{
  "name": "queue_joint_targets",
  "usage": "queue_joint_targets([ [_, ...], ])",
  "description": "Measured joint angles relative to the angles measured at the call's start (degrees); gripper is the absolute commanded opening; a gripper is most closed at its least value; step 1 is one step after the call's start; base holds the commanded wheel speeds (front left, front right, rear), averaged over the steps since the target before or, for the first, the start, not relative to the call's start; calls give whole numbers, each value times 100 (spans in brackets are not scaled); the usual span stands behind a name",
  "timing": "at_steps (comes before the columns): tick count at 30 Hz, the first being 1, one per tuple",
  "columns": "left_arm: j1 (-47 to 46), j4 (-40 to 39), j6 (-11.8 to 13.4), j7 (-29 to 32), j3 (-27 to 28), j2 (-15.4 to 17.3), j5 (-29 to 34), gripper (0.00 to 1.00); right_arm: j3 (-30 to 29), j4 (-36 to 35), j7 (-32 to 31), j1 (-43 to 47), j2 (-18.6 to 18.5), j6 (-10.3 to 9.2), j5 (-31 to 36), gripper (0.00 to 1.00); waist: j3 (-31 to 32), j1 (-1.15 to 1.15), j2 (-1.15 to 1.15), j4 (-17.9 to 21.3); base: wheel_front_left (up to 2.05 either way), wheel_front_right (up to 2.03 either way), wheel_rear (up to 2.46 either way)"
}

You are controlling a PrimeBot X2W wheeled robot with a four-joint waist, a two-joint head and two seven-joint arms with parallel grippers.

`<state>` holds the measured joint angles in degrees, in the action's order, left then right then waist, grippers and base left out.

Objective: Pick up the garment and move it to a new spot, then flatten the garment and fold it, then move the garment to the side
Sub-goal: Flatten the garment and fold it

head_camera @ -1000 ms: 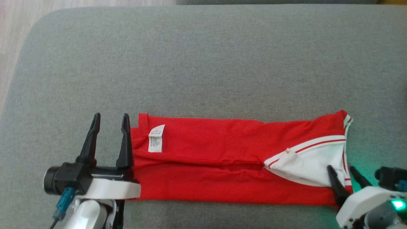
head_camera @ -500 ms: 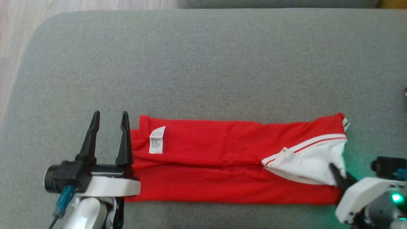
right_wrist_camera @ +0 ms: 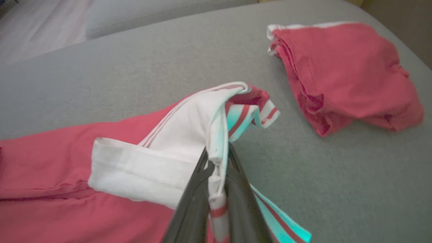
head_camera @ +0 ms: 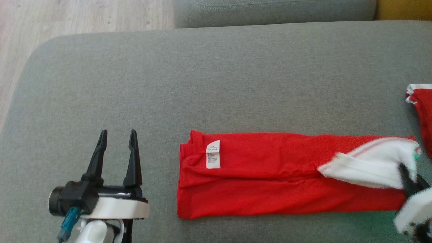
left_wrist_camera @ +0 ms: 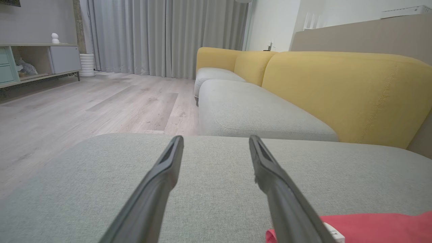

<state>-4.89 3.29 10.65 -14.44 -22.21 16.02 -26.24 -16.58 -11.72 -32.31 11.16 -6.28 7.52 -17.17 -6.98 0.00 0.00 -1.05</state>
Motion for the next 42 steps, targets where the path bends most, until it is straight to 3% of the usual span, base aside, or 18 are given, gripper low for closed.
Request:
queue_joint_targets([
  [5, 41, -2, -1, 8, -10, -2, -1, 100, 1101, -430, -332, -331, -181, 0, 9, 0, 78, 0, 0, 64, 0, 0, 0],
  [10, 43, -5, -5, 25, -42, -10, -51, 100, 2406, -336, -459, -906, -159, 0, -261, 0, 98, 0, 0, 7, 0, 0, 0],
  [17, 14, 2, -64, 33, -91, -49, -76, 100, 3961, 724, -264, -1750, 142, 0, -797, 0, -71, 0, 0, -213, 0, 0, 0],
  [24, -237, 66, -144, 31, -176, -192, -153, 100, 4937, 1766, 143, -2454, 208, 0, -1319, 0, -351, 1, 0, -519, 0, 0, 0],
  [25, -242, 94, -163, 30, -177, -211, -152, 100, 4998, 1871, 193, -2491, 210, 0, -1376, 14, -387, 1, 0, -554, 0, 0, 0],
  [26, -243, 135, -165, 26, -177, -221, -152, 100, 5048, 1953, 272, -2504, 209, 0, -1423, 98, -419, 1, 0, -583, 0, 0, 0],
  [31, -248, 223, -167, 24, -165, -224, -152, 100, 5363, 1858, 1171, -2598, 208, 0, -1733, 100, -492, 1, 0, -624, 0, 0, 0],
  [35, -249, 246, -177, 16, -141, -223, -151, 100, 5378, 1321, 2123, -2864, 214, 0, -1786, 100, -471, 1, 0, -534, 0, 0, 0],
  [38, -248, 252, -185, 16, -119, -219, -149, 100, 4951, 1021, 2654, -2901, 188, 0, -1467, 100, -438, 0, 0, -446, 0, 0, 0],
  [42, -244, 248, -181, 15, -53, -192, -142, 100, 3840, 660, 3042, -2764, 55, 0, -740, 100, -387, 1, 0, -333, 0, 0, 0],
])
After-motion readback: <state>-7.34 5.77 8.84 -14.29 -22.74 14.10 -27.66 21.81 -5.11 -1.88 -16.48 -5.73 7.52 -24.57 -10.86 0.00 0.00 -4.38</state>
